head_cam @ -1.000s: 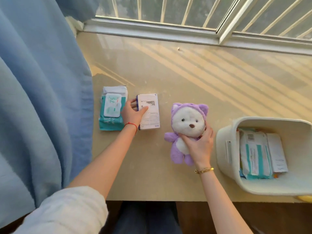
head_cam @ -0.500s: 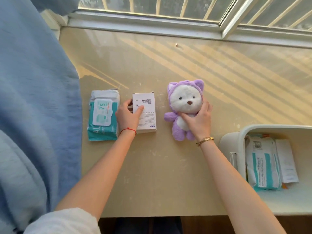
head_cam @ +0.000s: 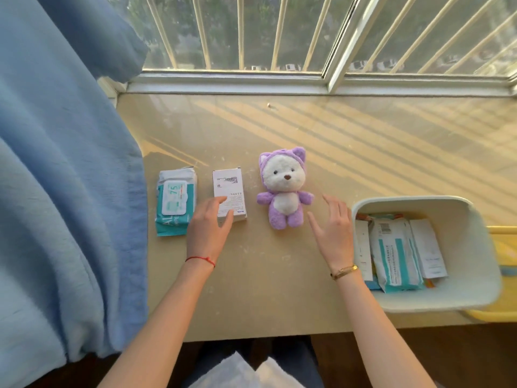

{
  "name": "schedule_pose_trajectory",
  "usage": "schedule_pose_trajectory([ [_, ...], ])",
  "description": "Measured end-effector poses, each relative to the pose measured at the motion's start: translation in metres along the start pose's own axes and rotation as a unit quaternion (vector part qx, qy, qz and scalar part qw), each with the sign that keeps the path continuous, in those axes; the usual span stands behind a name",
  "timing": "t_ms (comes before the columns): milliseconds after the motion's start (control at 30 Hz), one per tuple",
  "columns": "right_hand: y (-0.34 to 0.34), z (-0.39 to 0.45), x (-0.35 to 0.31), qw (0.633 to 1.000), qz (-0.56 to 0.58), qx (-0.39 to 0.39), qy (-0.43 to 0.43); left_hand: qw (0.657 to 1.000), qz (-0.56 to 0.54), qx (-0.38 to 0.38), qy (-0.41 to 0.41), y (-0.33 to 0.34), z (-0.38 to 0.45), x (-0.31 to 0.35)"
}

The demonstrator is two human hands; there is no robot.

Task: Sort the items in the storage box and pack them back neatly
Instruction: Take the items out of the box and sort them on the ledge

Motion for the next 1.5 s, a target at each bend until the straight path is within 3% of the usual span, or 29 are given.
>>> schedule_pose_trajectory([
  [267, -0.097, -0.059, 0.082, 0.999, -0.035, -0.016, -0.013, 0.994, 0.033, -0.01, 0.1, 0.023, -0.06, 0.127],
  [467, -0.148, -0.061, 0.197, 0.996, -0.053, -0.077, 0.008, 0.998, 0.012, -0.006, 0.059, 0.105, -0.1, 0.22],
  [633, -0.158, -0.053, 0.254, 0.992, -0.049, -0.117, 0.013, 1.0, -0.012, -0.01, 0.022, 0.168, -0.115, 0.267],
  [967, -0.097, -0.033, 0.309, 0.977, 0.002, -0.207, 0.05, 0.977, 0.064, -0.134, -0.151, 0.284, -0.099, 0.251],
  [1300, -0.063, -0.019, 0.329, 0.973, -0.024, -0.224, 0.045, 0.961, 0.026, -0.125, -0.247, 0.326, -0.099, 0.216],
  [1500, -0.056, -0.021, 0.327, 0.969, 0.034, -0.233, 0.071, 0.957, 0.009, -0.102, -0.272, 0.32, -0.098, 0.216],
])
Point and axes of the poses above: each hand's wrist, its own z-axis towards the middle knuckle, its own y-axis out of the palm, x = y × z, the point moved 9 cm from there along z, towards the middle knuckle, and after that the axes turned 7 degrees about -x, right-handed, at the moved point
